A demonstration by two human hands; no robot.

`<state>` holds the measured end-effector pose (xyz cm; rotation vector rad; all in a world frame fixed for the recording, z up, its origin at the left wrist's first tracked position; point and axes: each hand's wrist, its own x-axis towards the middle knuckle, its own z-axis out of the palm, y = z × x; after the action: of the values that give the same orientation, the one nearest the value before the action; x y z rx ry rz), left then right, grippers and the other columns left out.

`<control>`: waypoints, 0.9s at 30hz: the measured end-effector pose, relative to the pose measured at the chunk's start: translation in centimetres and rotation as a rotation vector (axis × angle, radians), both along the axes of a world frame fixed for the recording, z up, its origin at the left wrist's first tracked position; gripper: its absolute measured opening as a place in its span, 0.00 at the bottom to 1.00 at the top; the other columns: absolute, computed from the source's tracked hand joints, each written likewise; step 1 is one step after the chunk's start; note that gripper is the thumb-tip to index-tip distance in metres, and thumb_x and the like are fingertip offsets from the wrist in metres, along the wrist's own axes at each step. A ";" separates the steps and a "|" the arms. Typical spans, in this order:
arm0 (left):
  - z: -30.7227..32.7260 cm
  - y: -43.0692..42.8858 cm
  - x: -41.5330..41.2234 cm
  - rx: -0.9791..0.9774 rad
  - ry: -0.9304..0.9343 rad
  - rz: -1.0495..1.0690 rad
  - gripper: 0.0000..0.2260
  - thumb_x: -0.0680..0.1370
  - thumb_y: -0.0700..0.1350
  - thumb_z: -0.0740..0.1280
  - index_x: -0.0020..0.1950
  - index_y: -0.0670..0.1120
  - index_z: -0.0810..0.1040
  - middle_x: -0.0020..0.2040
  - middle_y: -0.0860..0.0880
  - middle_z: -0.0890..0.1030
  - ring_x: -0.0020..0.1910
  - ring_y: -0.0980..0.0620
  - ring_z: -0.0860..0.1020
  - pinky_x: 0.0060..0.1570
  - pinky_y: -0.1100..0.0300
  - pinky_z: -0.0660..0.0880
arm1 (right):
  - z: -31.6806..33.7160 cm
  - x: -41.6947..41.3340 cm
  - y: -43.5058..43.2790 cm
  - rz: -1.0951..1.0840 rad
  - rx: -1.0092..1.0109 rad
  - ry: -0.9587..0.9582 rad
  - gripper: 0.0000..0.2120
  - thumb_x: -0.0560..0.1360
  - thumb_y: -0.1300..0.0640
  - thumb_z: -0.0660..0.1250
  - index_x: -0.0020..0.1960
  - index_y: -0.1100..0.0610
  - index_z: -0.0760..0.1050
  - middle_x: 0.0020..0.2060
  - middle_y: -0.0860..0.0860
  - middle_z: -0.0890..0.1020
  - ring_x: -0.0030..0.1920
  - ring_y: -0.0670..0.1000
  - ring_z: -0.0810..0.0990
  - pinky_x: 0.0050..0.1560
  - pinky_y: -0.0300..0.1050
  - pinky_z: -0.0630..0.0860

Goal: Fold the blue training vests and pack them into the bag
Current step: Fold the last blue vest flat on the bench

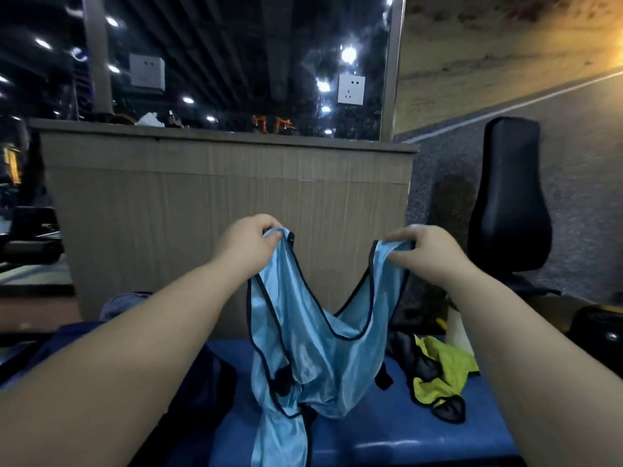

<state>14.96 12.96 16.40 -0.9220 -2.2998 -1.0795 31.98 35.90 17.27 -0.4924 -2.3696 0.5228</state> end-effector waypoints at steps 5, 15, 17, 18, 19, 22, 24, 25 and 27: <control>5.0 -2.2 0.5 0.031 0.057 0.062 0.07 0.81 0.48 0.61 0.50 0.52 0.78 0.45 0.50 0.79 0.42 0.49 0.76 0.39 0.57 0.69 | 3.6 2.5 -0.2 0.062 -0.316 0.447 0.18 0.73 0.62 0.66 0.58 0.46 0.81 0.47 0.48 0.83 0.47 0.50 0.79 0.51 0.55 0.78; 10.9 -4.6 1.9 0.233 0.067 0.039 0.06 0.81 0.50 0.64 0.54 0.53 0.80 0.50 0.51 0.80 0.46 0.50 0.76 0.43 0.58 0.69 | 7.9 6.4 0.3 -0.024 -0.274 0.801 0.17 0.78 0.61 0.62 0.58 0.43 0.80 0.32 0.42 0.74 0.22 0.41 0.66 0.25 0.34 0.64; 10.9 -4.4 2.2 0.208 0.056 0.031 0.07 0.81 0.50 0.64 0.55 0.52 0.80 0.51 0.50 0.80 0.47 0.48 0.77 0.44 0.57 0.72 | 7.7 6.6 -0.1 -0.030 -0.267 0.742 0.16 0.77 0.62 0.63 0.56 0.43 0.81 0.30 0.46 0.76 0.21 0.43 0.64 0.23 0.36 0.63; 10.7 -4.2 2.4 0.199 0.043 0.018 0.06 0.81 0.49 0.64 0.54 0.52 0.80 0.51 0.50 0.80 0.48 0.48 0.77 0.45 0.56 0.73 | 7.5 6.5 -0.3 -0.029 -0.256 0.702 0.15 0.77 0.62 0.65 0.54 0.44 0.81 0.32 0.47 0.78 0.23 0.46 0.66 0.24 0.39 0.64; 10.3 -3.9 2.5 0.192 0.026 0.001 0.05 0.81 0.49 0.65 0.53 0.52 0.79 0.50 0.49 0.80 0.47 0.48 0.77 0.46 0.55 0.73 | 7.2 6.3 -0.5 -0.019 -0.248 0.657 0.15 0.76 0.63 0.66 0.53 0.44 0.82 0.35 0.47 0.80 0.26 0.48 0.69 0.27 0.42 0.68; 9.1 -3.0 2.7 0.121 -0.012 -0.016 0.05 0.81 0.48 0.65 0.53 0.52 0.80 0.50 0.50 0.81 0.43 0.50 0.77 0.44 0.55 0.74 | 5.9 5.4 -1.2 0.051 -0.272 0.535 0.12 0.74 0.63 0.71 0.52 0.47 0.83 0.46 0.43 0.82 0.41 0.48 0.79 0.45 0.49 0.79; 8.1 -2.3 2.8 0.034 -0.015 -0.009 0.06 0.81 0.48 0.65 0.54 0.52 0.81 0.52 0.51 0.81 0.46 0.51 0.77 0.44 0.57 0.73 | 4.7 4.7 -1.4 0.114 -0.286 0.483 0.10 0.74 0.62 0.72 0.53 0.50 0.83 0.50 0.45 0.82 0.50 0.46 0.80 0.52 0.44 0.77; 7.7 -2.0 2.9 -0.001 -0.016 -0.007 0.07 0.81 0.48 0.64 0.55 0.52 0.81 0.52 0.52 0.81 0.48 0.51 0.78 0.44 0.58 0.72 | 4.2 4.4 -1.4 0.147 -0.301 0.468 0.10 0.75 0.61 0.71 0.53 0.50 0.83 0.51 0.45 0.82 0.52 0.45 0.79 0.52 0.41 0.75; 7.2 -1.5 2.9 -0.056 -0.009 -0.005 0.08 0.81 0.47 0.64 0.55 0.51 0.82 0.52 0.52 0.81 0.49 0.51 0.77 0.40 0.59 0.71 | 3.3 3.9 -1.4 0.210 -0.368 0.467 0.09 0.77 0.60 0.68 0.52 0.49 0.83 0.50 0.45 0.82 0.53 0.46 0.79 0.52 0.39 0.73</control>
<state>17.86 11.50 23.61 -0.9461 -2.3467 -1.0283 35.84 34.48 20.62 -0.2416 -1.8877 1.0573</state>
